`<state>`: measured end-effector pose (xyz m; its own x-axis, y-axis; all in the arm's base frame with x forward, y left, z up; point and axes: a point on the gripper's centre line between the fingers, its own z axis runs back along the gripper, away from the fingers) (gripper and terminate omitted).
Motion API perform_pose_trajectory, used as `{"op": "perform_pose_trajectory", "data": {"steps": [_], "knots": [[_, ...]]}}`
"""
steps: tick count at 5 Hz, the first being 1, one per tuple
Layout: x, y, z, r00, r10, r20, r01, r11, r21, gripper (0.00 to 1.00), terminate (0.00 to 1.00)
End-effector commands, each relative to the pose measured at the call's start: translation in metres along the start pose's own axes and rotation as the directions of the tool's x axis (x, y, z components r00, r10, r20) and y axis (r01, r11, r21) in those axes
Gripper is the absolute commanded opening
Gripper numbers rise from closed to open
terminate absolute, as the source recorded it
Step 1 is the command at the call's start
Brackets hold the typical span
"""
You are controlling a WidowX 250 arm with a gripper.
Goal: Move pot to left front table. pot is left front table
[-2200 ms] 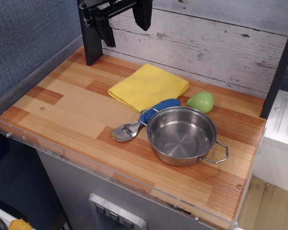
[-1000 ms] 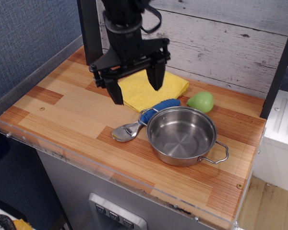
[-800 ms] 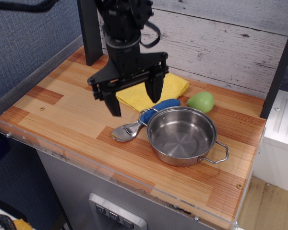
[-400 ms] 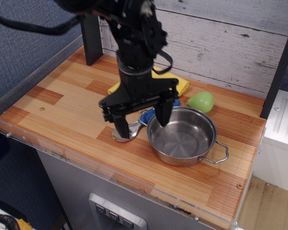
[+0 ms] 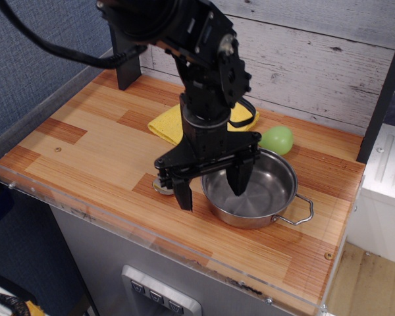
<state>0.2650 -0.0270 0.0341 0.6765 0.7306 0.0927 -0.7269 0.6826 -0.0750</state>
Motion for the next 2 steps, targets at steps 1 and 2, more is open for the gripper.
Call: {"op": "perform_pose_trajectory", "data": {"steps": [1,2], "knots": [[-0.0026,-0.0016,-0.0117,1.0,-0.008,0.024,0.008,1.0,0.001,0.0,0.0],[-0.0004,-0.0023,-0.0109,0.999,-0.006,0.041,0.006,1.0,-0.001,0.0,0.0]]}}
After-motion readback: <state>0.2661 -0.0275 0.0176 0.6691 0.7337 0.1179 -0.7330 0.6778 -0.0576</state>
